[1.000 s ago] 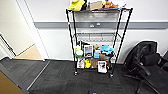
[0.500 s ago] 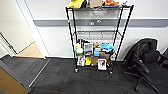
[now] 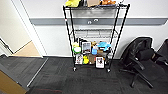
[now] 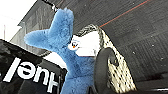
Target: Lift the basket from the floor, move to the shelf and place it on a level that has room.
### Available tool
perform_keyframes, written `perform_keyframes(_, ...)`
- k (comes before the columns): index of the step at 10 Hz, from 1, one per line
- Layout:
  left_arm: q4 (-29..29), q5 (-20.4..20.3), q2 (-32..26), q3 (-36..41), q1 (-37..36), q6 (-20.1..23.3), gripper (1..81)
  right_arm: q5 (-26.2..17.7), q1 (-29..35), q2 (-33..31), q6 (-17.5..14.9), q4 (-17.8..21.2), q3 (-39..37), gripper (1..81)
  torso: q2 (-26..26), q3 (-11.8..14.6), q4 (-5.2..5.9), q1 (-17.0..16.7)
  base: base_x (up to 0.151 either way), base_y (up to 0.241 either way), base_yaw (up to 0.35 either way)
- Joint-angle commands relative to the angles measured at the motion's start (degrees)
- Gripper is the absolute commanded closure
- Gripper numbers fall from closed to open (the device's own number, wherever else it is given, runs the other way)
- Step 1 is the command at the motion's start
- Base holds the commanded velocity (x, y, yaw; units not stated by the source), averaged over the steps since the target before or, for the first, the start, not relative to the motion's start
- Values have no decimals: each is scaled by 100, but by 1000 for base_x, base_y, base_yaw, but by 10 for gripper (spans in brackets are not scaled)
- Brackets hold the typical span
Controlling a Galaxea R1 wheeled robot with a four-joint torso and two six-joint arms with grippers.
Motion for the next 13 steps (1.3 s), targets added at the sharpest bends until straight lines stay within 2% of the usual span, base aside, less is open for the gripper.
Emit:
perform_keyframes(1,-96,94,-11,263,-548,-5,811,-63,518,40,25,-69,142,811,553,-4,13,-354,0,0,0)
perform_keyframes(2,-96,85,-19,254,-539,-5,811,-72,535,66,25,-138,99,811,713,357,-89,-461,0,0,0)
perform_keyframes(3,-104,41,-81,272,-470,-6,811,-133,544,119,25,-174,72,811,868,606,-127,-558,0,0,0)
perform_keyframes(5,-104,15,-221,263,-337,-5,811,-143,535,163,25,-235,46,811,1128,723,-136,-735,0,0,0)
perform_keyframes(7,-104,-169,-327,254,-214,-5,811,-213,552,225,25,-245,11,811,1451,1050,-136,-944,0,0,0)
perform_keyframes(8,-104,-196,-336,263,-187,-5,811,-222,544,242,25,-245,11,811,1646,1065,-136,-1076,0,0,0)
perform_keyframes(9,-104,-196,-336,254,-161,-5,811,-222,527,251,25,-245,11,811,1827,866,-136,-1195,0,0,0)
perform_keyframes(10,-104,-196,-327,262,-152,-5,811,-222,509,251,25,-245,2,811,1961,968,-136,-1289,0,0,0)
perform_keyframes(13,-96,-196,-292,254,-109,4,811,-213,456,251,25,-253,-33,811,2468,1047,-136,-1618,0,0,0)
